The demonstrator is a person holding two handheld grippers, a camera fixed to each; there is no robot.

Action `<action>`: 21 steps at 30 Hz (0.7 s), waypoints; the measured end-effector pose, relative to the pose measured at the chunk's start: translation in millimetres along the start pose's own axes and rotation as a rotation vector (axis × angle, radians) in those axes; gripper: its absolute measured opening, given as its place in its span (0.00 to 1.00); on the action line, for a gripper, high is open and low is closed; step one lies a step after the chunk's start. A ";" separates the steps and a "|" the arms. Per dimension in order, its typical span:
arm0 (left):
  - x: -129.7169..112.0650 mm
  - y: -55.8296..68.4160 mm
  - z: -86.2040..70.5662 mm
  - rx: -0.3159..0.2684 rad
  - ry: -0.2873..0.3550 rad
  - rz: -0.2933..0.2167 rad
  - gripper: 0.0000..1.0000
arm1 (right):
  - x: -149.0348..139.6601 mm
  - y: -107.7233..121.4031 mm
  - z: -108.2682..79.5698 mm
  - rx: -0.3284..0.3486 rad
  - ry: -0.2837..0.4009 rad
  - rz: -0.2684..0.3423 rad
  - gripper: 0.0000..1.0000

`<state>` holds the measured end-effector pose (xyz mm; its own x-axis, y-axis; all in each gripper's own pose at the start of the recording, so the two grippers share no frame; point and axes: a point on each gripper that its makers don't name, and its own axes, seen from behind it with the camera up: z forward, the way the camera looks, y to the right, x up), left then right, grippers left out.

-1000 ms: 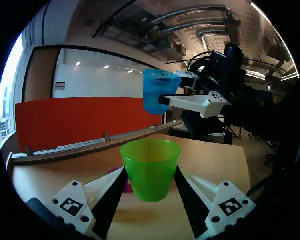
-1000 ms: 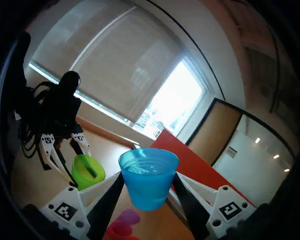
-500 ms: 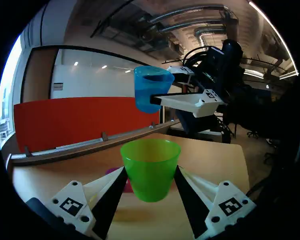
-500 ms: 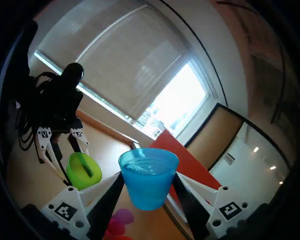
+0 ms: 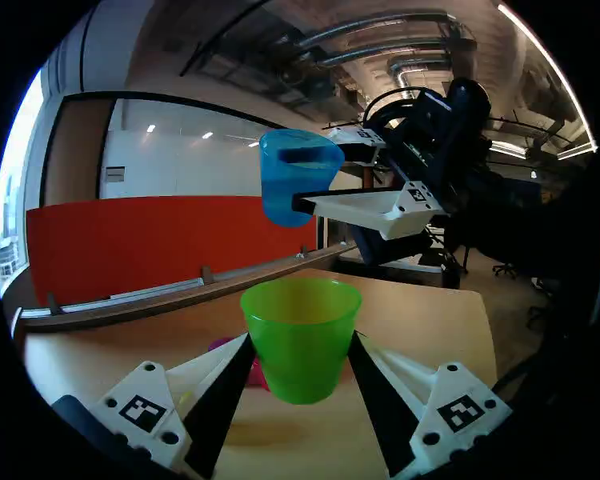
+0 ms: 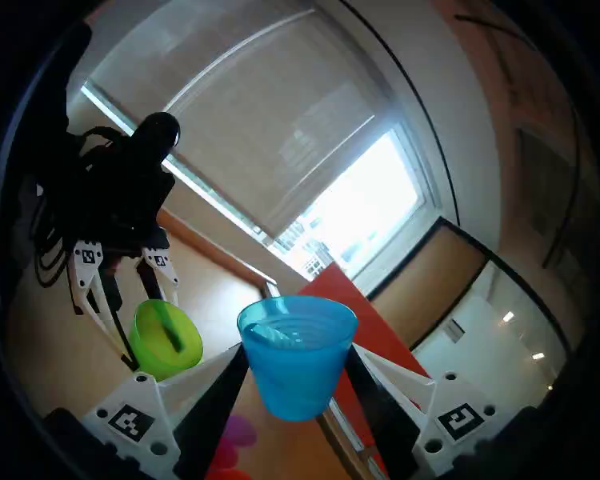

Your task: Pour water

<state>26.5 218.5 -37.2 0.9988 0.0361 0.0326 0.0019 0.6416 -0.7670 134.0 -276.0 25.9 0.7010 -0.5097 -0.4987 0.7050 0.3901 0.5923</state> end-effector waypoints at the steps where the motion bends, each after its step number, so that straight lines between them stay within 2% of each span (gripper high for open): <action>1: 0.4 0.1 0.0 0.000 0.000 0.000 0.80 | 0.7 0.3 0.3 0.000 0.000 -0.006 0.86; 21: 4.2 4.0 0.5 -0.009 0.005 0.003 0.80 | 1.2 5.2 3.1 0.006 -0.026 -0.138 0.86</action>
<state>30.7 221.5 -39.8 0.9990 0.0343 0.0271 -0.0008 0.6349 -0.7726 138.2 -277.0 30.3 0.5945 -0.5780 -0.5591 0.7937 0.3102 0.5233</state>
